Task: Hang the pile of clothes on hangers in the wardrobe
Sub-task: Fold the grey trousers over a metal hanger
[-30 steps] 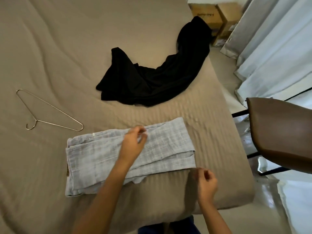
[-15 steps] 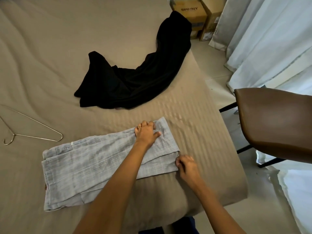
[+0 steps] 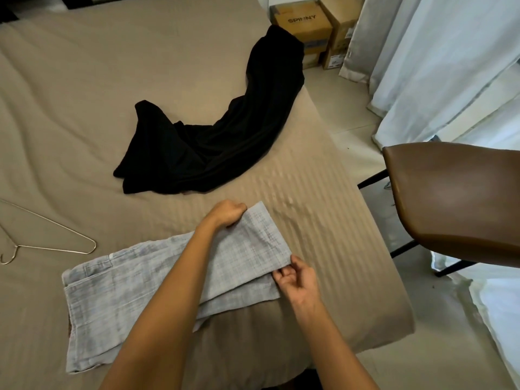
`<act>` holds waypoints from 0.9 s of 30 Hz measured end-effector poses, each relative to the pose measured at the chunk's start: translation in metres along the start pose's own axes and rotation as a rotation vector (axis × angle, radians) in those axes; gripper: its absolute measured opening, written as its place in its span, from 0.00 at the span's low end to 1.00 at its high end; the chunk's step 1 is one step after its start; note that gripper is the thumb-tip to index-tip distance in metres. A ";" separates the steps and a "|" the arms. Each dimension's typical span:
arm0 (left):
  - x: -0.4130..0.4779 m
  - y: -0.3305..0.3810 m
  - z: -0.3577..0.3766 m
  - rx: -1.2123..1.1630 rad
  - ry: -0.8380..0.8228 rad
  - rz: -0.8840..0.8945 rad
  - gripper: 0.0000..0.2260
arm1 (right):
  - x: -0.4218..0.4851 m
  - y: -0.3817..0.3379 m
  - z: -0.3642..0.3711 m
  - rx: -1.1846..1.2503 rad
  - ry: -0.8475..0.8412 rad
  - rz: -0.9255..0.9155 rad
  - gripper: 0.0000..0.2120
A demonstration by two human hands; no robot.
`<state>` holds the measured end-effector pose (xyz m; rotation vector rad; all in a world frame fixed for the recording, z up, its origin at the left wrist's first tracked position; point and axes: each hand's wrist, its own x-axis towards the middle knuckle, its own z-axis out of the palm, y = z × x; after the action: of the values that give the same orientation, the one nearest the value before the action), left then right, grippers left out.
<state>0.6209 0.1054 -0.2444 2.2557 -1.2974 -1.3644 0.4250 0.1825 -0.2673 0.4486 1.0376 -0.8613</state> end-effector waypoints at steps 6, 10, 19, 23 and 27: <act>0.004 -0.003 -0.008 0.207 -0.457 -0.130 0.07 | -0.004 0.003 -0.009 -0.046 0.005 0.010 0.08; 0.003 0.009 -0.001 0.416 -0.291 -0.057 0.12 | 0.002 -0.002 0.006 -0.060 0.035 0.027 0.03; 0.013 0.000 -0.001 -0.269 0.020 0.015 0.07 | 0.001 -0.008 0.017 0.003 0.085 -0.050 0.07; 0.017 -0.005 -0.003 -0.284 0.100 0.042 0.09 | 0.004 -0.002 0.009 0.090 0.118 -0.094 0.07; 0.028 -0.013 0.010 -0.194 0.249 0.072 0.11 | 0.013 -0.001 0.003 0.109 0.184 -0.125 0.08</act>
<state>0.6260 0.0943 -0.2742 2.1439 -1.1029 -1.0923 0.4288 0.1744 -0.2778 0.5676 1.2012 -1.0054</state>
